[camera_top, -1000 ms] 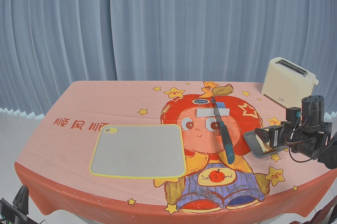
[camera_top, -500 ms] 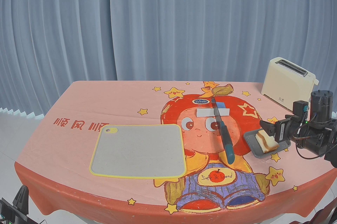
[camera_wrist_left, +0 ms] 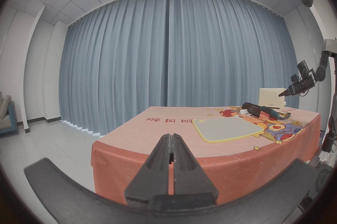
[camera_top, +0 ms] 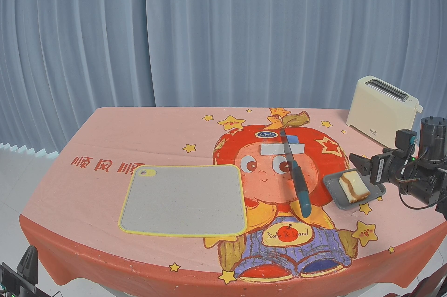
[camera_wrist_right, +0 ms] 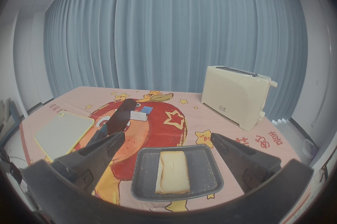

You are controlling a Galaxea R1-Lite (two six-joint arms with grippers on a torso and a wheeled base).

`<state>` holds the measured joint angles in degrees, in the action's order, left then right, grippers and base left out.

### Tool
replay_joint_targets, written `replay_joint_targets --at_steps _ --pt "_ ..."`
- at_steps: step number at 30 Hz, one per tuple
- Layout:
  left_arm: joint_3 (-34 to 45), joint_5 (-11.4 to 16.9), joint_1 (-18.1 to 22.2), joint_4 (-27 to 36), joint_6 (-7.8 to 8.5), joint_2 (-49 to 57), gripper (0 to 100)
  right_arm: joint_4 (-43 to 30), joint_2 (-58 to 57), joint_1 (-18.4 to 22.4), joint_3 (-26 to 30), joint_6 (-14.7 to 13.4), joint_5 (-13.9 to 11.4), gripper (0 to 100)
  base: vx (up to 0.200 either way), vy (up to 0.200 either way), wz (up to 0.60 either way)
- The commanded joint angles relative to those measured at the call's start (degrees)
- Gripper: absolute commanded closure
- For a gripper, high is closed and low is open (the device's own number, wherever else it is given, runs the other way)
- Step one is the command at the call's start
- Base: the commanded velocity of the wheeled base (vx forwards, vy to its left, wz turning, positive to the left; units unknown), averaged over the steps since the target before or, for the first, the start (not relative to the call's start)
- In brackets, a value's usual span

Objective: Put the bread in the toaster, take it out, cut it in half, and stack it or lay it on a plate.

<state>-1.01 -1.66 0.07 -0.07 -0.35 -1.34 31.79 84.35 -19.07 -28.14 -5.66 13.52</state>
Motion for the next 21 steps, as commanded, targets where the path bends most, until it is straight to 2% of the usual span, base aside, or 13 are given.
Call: replay_joint_targets --at_steps 1,3,6,8,21 --pt "1.01 -0.01 0.01 -0.01 -0.09 0.02 100 0.02 -0.94 1.66 0.19 -1.99 0.02 0 0.000 0.000 0.00" --pt "1.01 -0.01 0.01 -0.01 -0.09 0.02 100 0.02 -1.20 3.69 0.45 -3.75 -0.16 0 0.000 0.000 0.00" --pt "1.01 -0.01 0.01 -0.01 -0.09 0.02 100 0.11 -1.11 6.67 -0.08 -4.28 -0.51 0 0.000 0.000 0.00" --pt "1.01 -0.01 0.01 -0.01 -0.09 0.02 100 0.11 -1.29 7.29 -0.16 -4.28 -0.78 0 0.000 0.000 0.00" --pt "1.01 -0.19 0.01 -0.01 0.00 0.02 100 0.11 -5.77 6.06 3.26 -4.10 -0.78 0 0.000 0.000 0.00"
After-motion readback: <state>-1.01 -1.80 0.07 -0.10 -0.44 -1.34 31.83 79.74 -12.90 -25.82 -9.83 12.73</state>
